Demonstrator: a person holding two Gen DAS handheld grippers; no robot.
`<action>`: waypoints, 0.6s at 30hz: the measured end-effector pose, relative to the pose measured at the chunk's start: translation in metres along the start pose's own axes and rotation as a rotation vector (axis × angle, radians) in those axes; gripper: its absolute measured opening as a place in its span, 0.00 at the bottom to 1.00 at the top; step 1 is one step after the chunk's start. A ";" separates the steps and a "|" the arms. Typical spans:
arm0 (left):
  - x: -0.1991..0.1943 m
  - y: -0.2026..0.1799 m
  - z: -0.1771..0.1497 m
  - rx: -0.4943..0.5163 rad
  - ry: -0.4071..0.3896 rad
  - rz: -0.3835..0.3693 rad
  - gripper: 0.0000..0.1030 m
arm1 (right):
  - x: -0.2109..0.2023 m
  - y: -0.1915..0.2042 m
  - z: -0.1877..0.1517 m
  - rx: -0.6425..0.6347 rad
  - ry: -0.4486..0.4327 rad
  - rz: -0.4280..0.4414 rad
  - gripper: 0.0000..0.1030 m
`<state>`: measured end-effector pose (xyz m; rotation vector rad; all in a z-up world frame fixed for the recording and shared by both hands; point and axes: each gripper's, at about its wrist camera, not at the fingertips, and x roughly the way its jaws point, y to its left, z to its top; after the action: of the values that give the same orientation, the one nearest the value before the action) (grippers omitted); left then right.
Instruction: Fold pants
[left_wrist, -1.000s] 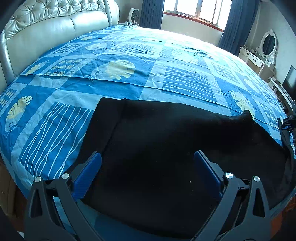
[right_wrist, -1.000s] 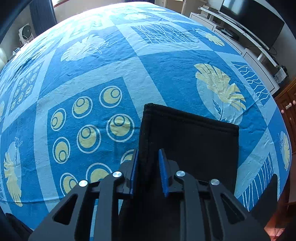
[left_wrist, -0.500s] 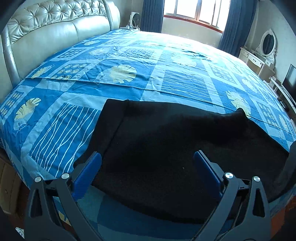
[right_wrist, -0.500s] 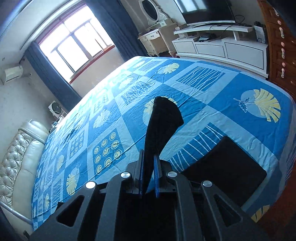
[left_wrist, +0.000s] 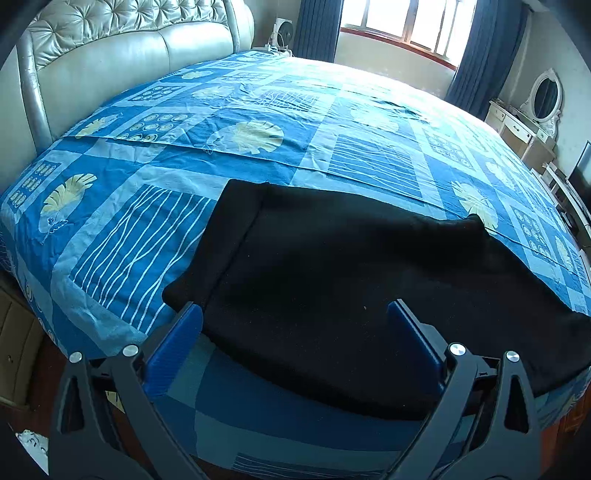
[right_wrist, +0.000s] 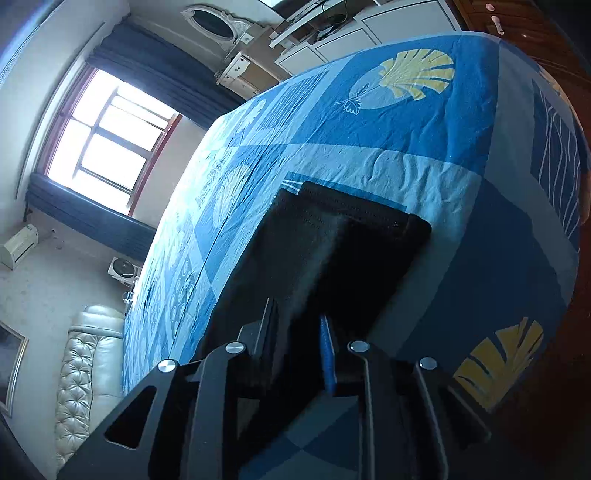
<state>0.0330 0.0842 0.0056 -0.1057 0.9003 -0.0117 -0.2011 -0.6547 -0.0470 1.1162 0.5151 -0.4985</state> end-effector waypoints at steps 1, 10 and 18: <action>-0.001 0.001 -0.001 -0.003 0.001 0.004 0.97 | 0.002 -0.001 0.002 0.015 -0.001 0.007 0.35; -0.006 0.007 -0.008 -0.027 0.007 0.009 0.97 | -0.009 -0.015 0.011 0.014 -0.062 -0.024 0.05; -0.006 0.006 -0.009 -0.019 0.007 0.003 0.97 | 0.002 -0.041 0.004 0.063 -0.052 -0.030 0.05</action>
<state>0.0218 0.0894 0.0046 -0.1222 0.9077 -0.0011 -0.2239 -0.6738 -0.0760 1.1546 0.4741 -0.5714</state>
